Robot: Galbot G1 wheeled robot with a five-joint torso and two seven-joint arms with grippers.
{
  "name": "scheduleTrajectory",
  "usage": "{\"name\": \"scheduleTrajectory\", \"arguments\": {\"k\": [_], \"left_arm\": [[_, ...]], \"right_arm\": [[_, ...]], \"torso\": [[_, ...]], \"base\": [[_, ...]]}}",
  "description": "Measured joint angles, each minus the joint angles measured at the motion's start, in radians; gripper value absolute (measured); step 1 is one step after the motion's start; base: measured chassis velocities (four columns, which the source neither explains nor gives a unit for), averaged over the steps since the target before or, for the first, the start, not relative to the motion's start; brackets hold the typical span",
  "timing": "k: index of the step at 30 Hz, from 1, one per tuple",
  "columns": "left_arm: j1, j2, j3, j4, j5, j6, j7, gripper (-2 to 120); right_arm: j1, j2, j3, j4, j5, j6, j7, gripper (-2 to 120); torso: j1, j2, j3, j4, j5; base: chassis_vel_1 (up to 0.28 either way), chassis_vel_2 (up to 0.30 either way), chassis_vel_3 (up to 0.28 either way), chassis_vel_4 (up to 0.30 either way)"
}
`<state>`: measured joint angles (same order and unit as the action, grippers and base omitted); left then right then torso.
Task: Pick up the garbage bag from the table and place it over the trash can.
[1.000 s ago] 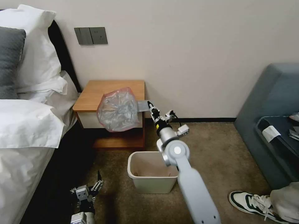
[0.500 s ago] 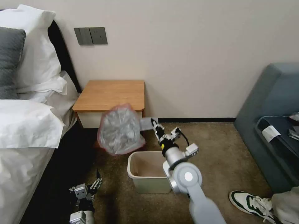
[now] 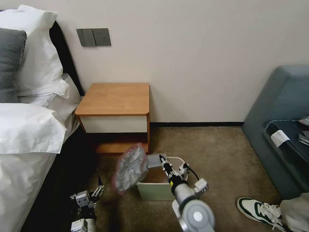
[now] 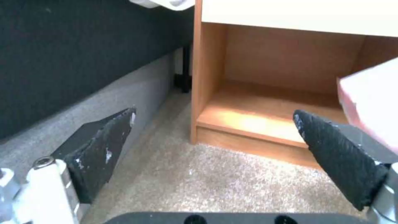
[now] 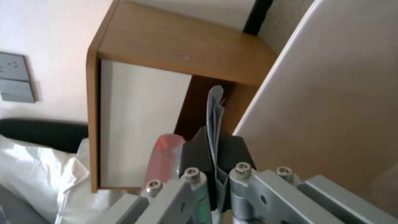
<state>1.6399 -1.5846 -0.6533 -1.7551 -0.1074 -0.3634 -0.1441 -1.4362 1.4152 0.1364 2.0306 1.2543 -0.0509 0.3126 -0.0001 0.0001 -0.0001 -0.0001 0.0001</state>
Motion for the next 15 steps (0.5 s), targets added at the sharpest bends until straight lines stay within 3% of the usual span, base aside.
{"name": "scheduleTrajectory", "arguments": {"k": [8, 15], "left_arm": [[-0.006, -0.003, 0.01, 0.004, 0.004, 0.001, 0.0, 100], [0.0, 0.006, 0.007, -0.019, 0.001, 0.002, 0.0, 100]], "right_arm": [[0.003, 0.01, -0.004, 0.003, -0.03, -0.011, 0.027, -1], [-0.007, 0.003, 0.019, -0.008, -0.076, -0.02, 0.093, 18]], "torso": [[0.0, 0.0, 0.0, 0.0001, 0.0], [0.0, 0.0, 0.0, 0.0001, 0.0]], "base": [[0.0, 0.0, 0.0, 0.0], [0.0, 0.0, 0.0, 0.0]]}}
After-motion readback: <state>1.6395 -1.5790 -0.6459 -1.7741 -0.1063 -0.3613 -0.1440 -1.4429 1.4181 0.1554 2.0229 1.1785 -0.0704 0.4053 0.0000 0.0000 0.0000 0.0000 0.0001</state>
